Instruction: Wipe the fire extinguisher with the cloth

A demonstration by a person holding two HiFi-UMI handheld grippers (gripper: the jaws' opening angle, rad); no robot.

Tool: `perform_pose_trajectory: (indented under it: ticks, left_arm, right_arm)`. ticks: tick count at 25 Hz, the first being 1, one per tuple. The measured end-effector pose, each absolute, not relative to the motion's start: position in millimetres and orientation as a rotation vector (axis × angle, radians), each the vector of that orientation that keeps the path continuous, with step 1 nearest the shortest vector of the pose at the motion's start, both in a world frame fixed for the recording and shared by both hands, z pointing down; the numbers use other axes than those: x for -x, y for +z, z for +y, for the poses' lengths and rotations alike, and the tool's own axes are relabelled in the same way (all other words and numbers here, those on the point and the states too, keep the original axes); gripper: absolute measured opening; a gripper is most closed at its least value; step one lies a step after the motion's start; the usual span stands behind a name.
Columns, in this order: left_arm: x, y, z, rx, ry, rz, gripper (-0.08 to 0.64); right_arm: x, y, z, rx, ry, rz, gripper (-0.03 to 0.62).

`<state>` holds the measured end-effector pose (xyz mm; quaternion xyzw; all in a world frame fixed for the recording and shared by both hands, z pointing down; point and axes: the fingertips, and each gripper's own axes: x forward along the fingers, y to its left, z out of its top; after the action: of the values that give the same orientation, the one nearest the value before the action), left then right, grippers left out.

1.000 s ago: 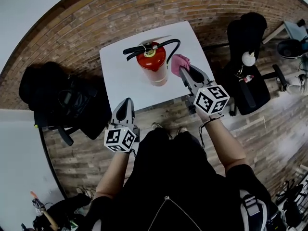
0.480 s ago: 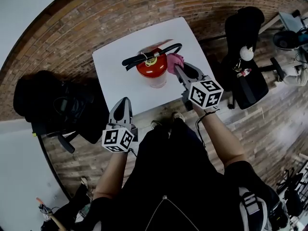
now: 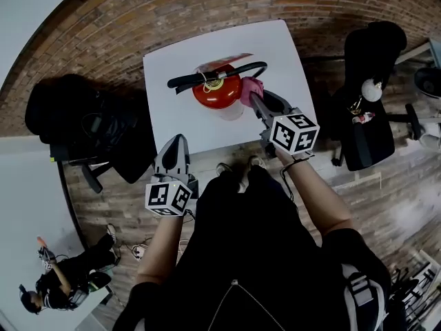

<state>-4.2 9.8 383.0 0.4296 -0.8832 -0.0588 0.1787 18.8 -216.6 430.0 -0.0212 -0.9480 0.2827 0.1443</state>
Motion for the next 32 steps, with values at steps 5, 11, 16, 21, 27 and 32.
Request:
perform_pose_trajectory:
  ticks: [5,11,16,21,27,32]
  left_arm:
    - [-5.9,390.1,2.0,-1.143,-0.17,-2.539,0.028]
    - [-14.6,394.0,3.5,-1.055,-0.187,-2.584,0.028]
    - [-19.3,399.5,2.7,-1.009,-0.183,-2.595,0.028]
    - [-21.7,402.8,0.7,-0.988,-0.173,-2.595,0.028]
    - [-21.2,405.2,2.9,-0.974,-0.147,-2.595,0.028]
    - [-23.0,409.8,3.1,-0.964,-0.141,-2.586,0.028]
  right_arm:
    - [-13.4,445.2,-221.6,0.13,0.826,-2.712,0.087]
    - [-9.2,465.4,-220.5,0.177,0.815,-2.676,0.087]
    - [-7.5,481.3,-221.4,0.19,0.825,-2.655,0.087]
    - [-5.6,495.5,-222.0,0.188,0.832,-2.634,0.087]
    - [-5.3,517.9,-222.2,0.165,0.843,-2.609,0.087]
    - [-3.6,536.9,-223.5,0.149,0.848,-2.59,0.087]
